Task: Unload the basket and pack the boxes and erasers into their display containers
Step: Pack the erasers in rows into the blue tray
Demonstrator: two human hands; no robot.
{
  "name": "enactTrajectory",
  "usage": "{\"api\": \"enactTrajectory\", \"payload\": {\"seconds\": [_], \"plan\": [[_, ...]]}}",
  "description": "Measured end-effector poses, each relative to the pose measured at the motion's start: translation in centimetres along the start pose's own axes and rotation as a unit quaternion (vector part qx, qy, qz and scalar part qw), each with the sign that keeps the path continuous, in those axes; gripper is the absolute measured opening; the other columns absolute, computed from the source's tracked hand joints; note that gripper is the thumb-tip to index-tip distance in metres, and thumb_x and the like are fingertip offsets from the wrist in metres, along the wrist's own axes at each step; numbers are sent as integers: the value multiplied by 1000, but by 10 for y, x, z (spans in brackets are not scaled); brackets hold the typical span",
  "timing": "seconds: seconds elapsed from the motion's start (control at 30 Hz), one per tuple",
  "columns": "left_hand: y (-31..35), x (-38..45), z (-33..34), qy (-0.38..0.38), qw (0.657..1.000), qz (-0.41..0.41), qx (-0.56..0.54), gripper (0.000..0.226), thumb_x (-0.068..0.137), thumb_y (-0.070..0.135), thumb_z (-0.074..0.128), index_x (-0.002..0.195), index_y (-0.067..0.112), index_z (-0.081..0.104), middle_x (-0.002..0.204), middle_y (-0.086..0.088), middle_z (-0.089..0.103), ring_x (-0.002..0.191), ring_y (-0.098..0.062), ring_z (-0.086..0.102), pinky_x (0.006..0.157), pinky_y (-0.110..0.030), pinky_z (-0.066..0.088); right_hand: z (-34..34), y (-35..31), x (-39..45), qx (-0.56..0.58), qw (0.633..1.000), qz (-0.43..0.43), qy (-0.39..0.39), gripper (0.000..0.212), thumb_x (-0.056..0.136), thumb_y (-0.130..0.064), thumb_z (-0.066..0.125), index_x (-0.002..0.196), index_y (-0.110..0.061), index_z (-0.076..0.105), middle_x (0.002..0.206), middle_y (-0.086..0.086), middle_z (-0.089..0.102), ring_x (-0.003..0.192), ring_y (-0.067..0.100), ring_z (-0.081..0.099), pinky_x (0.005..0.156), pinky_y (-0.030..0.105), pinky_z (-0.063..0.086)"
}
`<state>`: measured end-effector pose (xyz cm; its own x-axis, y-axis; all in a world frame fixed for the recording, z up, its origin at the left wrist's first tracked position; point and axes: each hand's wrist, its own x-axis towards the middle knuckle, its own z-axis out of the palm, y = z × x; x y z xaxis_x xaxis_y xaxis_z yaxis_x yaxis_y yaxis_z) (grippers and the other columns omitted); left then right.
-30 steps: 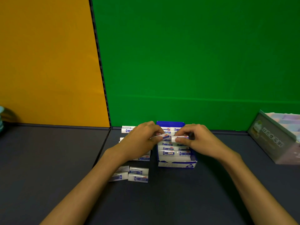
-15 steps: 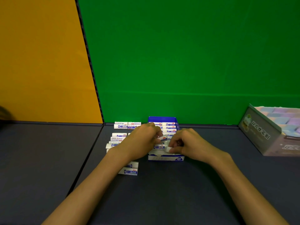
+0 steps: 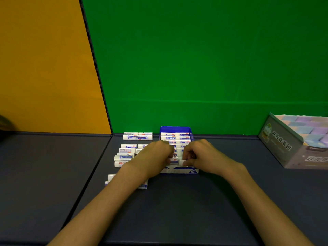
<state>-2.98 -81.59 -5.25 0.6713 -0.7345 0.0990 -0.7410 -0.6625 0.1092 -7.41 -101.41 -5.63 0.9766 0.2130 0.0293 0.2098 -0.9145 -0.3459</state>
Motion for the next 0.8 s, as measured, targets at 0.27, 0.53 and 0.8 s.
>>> {"api": "enactTrajectory", "payload": {"seconds": [0.27,0.53,0.8], "plan": [[2,2,-1,-21,1000,-7,-6,10,91,17,67,101,17,65,107,-6,64,100,-24,62,82,-37,53,0,0,1,-21,1000,-16,7,13,82,-27,81,93,-24,75,84,-15,64,75,-2,57,62,11,40],[3,4,1,-20,1000,-3,9,12,91,14,68,103,16,65,110,-6,63,101,-23,62,83,-35,52,2,3,1,-17,1000,-16,17,12,81,-28,82,89,-25,74,83,-14,66,73,-2,58,60,10,38],[-2,4,0,4,1000,-8,17,12,89,23,71,101,23,69,104,2,69,99,-18,63,77,-29,44,2,4,5,-19,1000,-15,4,12,80,-27,83,87,-25,73,83,-14,67,73,-3,59,61,11,40]]}}
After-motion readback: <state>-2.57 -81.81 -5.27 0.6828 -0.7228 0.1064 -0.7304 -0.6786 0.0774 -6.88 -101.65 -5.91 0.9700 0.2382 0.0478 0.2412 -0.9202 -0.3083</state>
